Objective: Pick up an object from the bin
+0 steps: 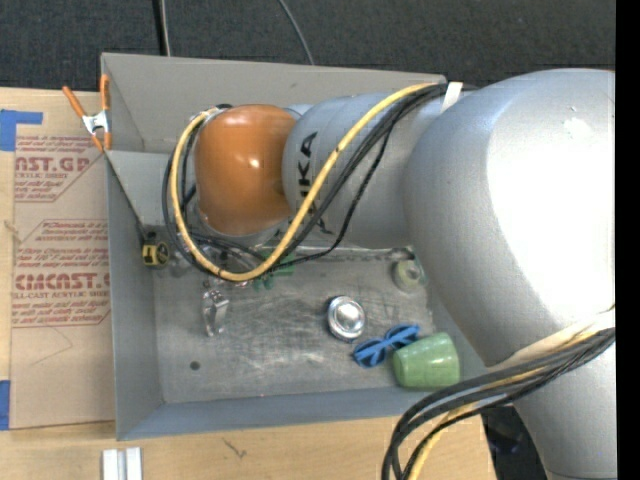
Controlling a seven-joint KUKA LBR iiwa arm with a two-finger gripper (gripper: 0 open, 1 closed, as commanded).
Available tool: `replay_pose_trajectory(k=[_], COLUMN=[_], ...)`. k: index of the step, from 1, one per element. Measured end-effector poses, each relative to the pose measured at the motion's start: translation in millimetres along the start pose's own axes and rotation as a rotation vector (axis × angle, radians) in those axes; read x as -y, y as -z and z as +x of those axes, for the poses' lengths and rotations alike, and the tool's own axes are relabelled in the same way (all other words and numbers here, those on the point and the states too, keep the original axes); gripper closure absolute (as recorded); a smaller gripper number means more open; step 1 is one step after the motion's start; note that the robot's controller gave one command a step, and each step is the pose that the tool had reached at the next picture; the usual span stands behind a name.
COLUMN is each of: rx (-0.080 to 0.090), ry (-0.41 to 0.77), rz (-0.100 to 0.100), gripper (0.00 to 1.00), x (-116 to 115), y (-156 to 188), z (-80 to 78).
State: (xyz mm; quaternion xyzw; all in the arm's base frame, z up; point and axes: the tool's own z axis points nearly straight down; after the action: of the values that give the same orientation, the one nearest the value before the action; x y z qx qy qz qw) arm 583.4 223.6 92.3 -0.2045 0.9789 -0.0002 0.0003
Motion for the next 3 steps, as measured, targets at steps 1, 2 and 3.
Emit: replay_pose_trajectory(k=[1,2,3], rx=[0.015,0.005,-0.003], ry=[0.148,0.477,0.490], rz=[-0.002,0.001,0.000], gripper=[0.00,0.00,0.00], x=[93,95,186], y=[-18,53,41], z=[30.3,65.0,126.2])
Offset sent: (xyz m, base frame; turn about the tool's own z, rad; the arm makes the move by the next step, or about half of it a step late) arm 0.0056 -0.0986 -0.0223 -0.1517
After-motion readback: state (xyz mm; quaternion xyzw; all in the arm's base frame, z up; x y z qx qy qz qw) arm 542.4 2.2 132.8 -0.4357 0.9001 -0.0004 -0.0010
